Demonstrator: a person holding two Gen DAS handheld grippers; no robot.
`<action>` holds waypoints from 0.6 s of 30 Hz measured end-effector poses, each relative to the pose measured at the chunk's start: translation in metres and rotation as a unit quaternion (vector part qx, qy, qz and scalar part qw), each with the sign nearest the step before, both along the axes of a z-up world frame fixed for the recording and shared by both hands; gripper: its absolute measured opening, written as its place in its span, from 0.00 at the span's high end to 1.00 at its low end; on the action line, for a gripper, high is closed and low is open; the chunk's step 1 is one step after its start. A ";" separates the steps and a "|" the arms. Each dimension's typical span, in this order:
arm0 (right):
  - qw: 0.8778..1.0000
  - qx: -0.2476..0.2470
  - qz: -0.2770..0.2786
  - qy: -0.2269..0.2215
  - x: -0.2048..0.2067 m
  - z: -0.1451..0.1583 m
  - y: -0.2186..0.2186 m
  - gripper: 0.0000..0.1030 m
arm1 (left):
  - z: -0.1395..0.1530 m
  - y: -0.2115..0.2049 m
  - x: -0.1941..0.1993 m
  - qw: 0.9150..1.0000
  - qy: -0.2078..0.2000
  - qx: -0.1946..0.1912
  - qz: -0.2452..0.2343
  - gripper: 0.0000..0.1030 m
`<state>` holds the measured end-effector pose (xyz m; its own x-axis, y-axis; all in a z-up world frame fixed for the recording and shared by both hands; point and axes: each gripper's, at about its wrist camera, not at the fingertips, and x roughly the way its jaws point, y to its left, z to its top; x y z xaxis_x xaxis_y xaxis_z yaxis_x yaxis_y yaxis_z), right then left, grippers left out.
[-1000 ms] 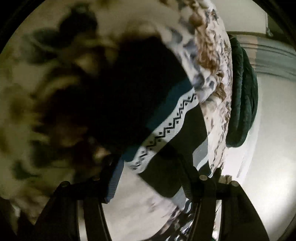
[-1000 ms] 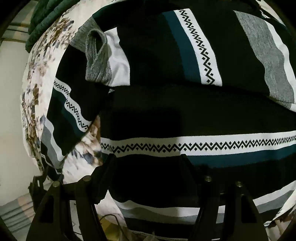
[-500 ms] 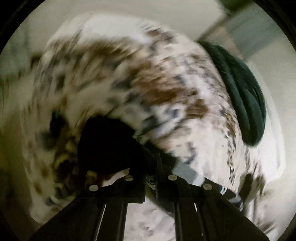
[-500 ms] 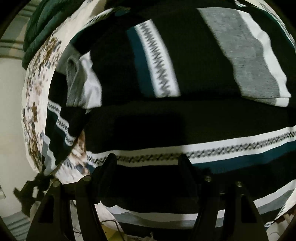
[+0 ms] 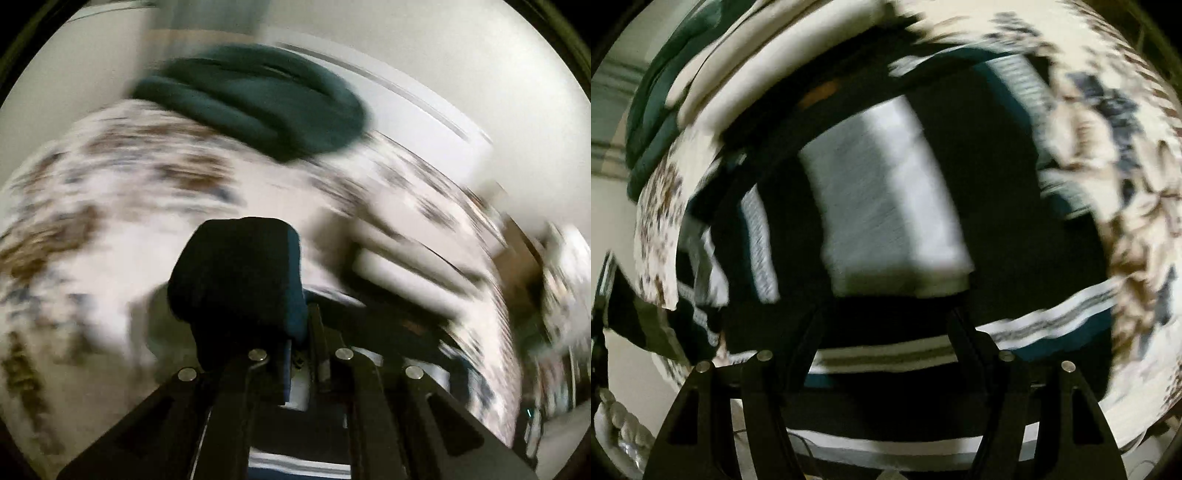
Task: Fold small clothes
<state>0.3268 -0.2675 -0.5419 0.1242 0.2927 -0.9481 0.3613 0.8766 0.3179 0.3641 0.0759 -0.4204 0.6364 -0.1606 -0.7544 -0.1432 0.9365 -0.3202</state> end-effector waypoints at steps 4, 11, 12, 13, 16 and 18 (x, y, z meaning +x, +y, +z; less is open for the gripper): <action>0.999 -0.016 -0.041 -0.006 -0.006 0.003 -0.060 0.31 | -0.022 -0.131 0.019 0.992 0.015 -0.019 -0.120 0.95; 0.996 -0.032 -0.082 0.013 -0.031 -0.004 -0.133 0.31 | -0.057 -0.274 0.016 0.968 0.051 0.017 -0.244 0.92; 0.996 -0.033 -0.083 0.017 -0.036 -0.007 -0.137 0.31 | -0.067 -0.283 0.014 0.966 0.066 0.028 -0.249 0.92; 0.996 -0.033 -0.085 0.022 -0.041 -0.008 -0.145 0.31 | -0.073 -0.289 0.013 0.964 0.076 0.034 -0.252 0.92; 0.995 -0.029 -0.093 0.024 -0.049 -0.009 -0.165 0.31 | -0.080 -0.283 0.013 0.965 0.095 0.049 -0.239 0.88; 0.995 -0.019 -0.101 0.019 -0.052 -0.006 -0.179 0.30 | -0.075 -0.262 0.011 0.970 0.088 0.047 -0.220 0.58</action>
